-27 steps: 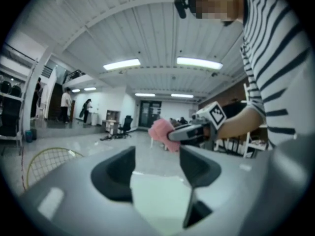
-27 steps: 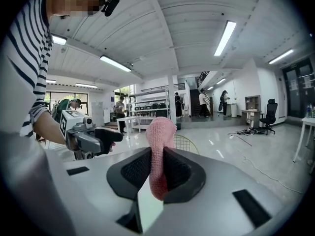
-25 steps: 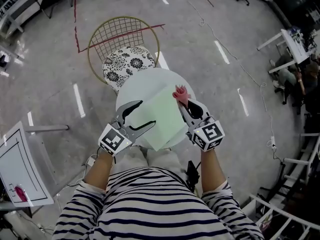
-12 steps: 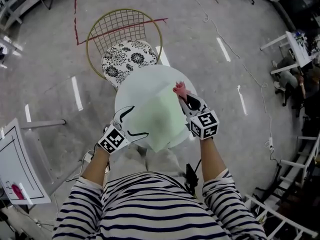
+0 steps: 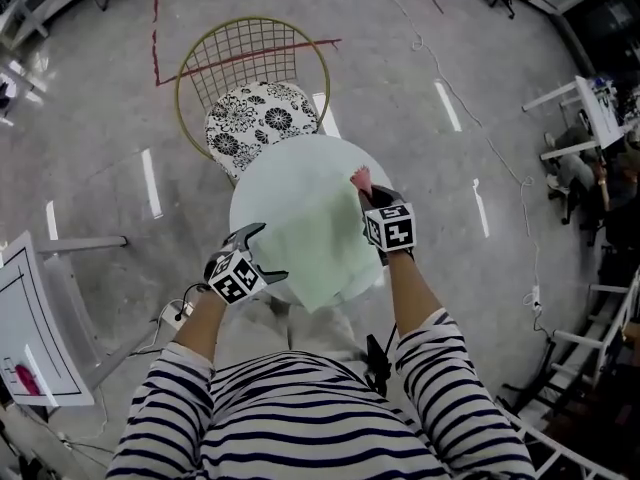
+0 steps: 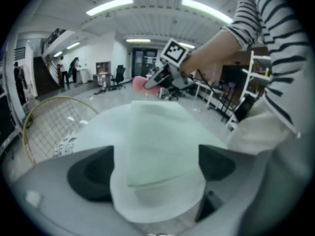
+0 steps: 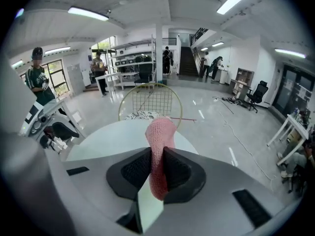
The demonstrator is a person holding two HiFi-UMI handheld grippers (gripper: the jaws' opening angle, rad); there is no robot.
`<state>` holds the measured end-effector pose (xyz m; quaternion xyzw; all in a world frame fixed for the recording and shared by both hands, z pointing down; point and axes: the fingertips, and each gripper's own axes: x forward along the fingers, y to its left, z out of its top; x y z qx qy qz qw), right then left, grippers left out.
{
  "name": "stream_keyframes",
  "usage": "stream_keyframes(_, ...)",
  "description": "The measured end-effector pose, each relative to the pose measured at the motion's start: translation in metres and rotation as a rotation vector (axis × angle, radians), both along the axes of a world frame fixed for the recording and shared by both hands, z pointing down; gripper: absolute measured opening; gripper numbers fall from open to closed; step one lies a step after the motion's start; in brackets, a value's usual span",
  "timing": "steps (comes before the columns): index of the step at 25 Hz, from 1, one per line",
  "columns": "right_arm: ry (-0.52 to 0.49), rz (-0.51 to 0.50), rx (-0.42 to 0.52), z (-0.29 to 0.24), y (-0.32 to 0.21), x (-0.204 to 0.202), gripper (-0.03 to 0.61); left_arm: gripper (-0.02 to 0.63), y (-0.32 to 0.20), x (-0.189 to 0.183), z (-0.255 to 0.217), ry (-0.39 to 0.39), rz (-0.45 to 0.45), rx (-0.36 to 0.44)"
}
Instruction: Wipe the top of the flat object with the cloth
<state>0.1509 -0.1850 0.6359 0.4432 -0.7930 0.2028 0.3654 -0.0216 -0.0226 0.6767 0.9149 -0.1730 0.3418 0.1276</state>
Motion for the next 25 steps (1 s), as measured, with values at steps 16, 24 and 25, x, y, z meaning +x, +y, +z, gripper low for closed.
stream_keyframes(16,0.1,0.025,-0.121,0.051,0.001,-0.015,0.048,0.52,0.016,-0.001,0.012,-0.029,0.011,-0.034)
stream_keyframes(24,0.072,-0.014,-0.135,0.053,0.022,-0.044,0.048,0.52,0.017,0.001,0.013,-0.026,0.014,-0.039)
stream_keyframes(25,0.068,-0.016,-0.136,0.052,0.025,-0.047,0.048,0.52,0.017,0.002,0.012,-0.024,0.015,-0.039)
